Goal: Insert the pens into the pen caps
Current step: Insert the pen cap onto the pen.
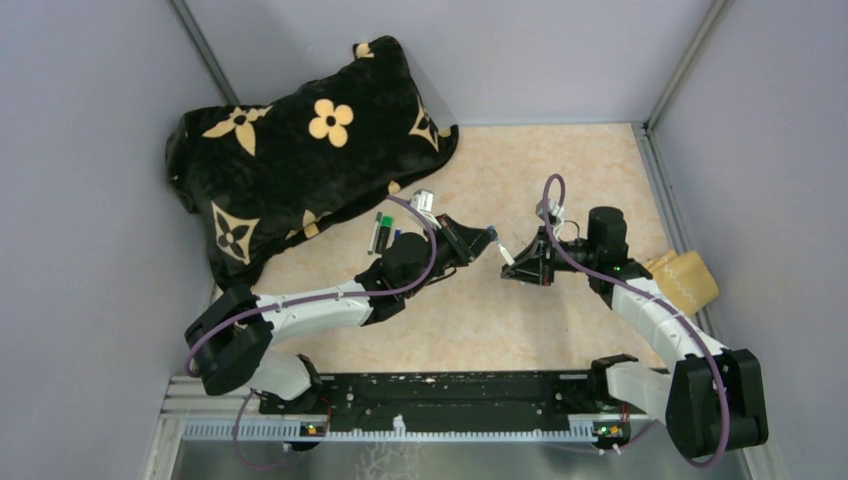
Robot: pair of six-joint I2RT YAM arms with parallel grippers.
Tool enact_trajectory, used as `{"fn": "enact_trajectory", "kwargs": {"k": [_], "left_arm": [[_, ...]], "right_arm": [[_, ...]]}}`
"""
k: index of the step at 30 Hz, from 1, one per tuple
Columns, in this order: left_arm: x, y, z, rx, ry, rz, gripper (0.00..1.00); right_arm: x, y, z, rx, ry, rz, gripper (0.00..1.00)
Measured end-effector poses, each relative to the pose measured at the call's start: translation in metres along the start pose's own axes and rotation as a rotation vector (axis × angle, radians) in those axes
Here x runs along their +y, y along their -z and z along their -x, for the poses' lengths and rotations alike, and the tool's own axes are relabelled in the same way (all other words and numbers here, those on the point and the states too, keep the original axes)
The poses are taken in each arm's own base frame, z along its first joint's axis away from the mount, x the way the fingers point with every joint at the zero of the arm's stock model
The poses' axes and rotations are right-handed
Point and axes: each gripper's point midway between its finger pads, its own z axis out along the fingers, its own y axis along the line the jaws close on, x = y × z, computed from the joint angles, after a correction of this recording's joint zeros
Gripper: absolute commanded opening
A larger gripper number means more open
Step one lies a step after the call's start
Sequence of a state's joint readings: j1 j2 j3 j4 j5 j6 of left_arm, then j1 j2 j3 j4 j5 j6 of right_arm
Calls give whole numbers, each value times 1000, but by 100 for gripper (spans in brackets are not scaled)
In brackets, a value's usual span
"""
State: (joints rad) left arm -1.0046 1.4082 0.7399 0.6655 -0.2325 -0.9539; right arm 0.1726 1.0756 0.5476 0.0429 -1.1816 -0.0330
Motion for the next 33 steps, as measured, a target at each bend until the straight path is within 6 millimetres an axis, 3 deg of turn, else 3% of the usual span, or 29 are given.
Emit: {"fn": "enact_trajectory", "kwargs": {"k": [33], "left_arm": [[-3,-4,-16,20,23,-18,0]], "right_arm": [[-2,-1,2,-13,-69,-23,0]]}}
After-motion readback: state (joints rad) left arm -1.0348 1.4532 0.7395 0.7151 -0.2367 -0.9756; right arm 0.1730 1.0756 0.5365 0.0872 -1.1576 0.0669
